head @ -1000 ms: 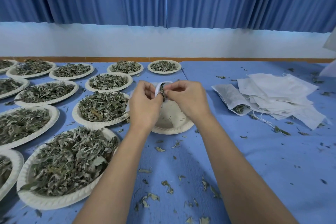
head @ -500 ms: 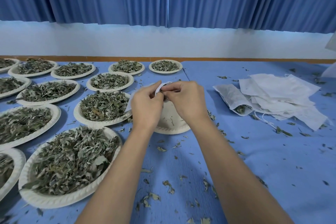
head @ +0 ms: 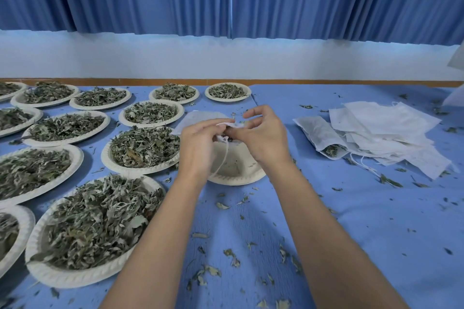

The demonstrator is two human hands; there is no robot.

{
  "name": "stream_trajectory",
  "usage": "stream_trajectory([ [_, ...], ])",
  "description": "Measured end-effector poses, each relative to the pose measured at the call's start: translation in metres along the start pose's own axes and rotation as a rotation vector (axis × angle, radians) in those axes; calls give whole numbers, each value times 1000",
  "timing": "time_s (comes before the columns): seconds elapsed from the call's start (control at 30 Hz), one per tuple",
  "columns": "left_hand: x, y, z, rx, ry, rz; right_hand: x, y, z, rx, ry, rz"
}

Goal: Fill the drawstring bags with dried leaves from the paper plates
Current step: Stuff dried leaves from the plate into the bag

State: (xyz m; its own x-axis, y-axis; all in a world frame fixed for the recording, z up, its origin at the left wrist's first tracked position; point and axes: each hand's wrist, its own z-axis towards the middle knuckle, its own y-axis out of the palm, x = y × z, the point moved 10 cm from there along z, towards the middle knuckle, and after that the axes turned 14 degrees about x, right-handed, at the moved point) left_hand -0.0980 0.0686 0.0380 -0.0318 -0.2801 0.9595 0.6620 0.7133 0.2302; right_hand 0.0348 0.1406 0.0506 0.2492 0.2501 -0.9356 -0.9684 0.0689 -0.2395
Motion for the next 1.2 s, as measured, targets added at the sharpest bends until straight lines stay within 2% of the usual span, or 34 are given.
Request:
stream_trajectory([
  [0.23, 0, -2, 4, -88, -31, -138, 9, 29, -12, -293, 56, 162],
  [0.3, -2, -1, 5, -108, -53, -165, 6, 26, -9, -235, -17, 102],
  [0.4, -2, 11, -2, -161, -71, -180, -5, 17, -5, -53, -165, -38],
  [0.53, 4, 23, -10, -185, -37, -125, -5, 9, -1, 64, -191, -63],
  [0.6, 8, 18, -9, -134, 81, 30, 1, 5, 2, 82, -148, -74],
  [0.67, 14, 14, -10, -60, 302, 381, 6, 1, 5, 111, -116, -91],
  [0.73, 6, 16, -10, -43, 359, 609, 8, -2, 5, 139, -96, -91],
  [0.83, -10, 11, -3, -30, 219, 560, 8, 1, 4, 114, -63, -71],
  [1.0, -29, 2, 5, -15, -79, 234, 18, 22, -3, -161, 185, 153],
  [1.07, -28, 1, 6, -1, -85, 223, 14, 22, -4, -181, 124, 88],
  [1.2, -20, 6, -1, 27, 28, 347, 1, 12, -1, -15, -123, -191],
])
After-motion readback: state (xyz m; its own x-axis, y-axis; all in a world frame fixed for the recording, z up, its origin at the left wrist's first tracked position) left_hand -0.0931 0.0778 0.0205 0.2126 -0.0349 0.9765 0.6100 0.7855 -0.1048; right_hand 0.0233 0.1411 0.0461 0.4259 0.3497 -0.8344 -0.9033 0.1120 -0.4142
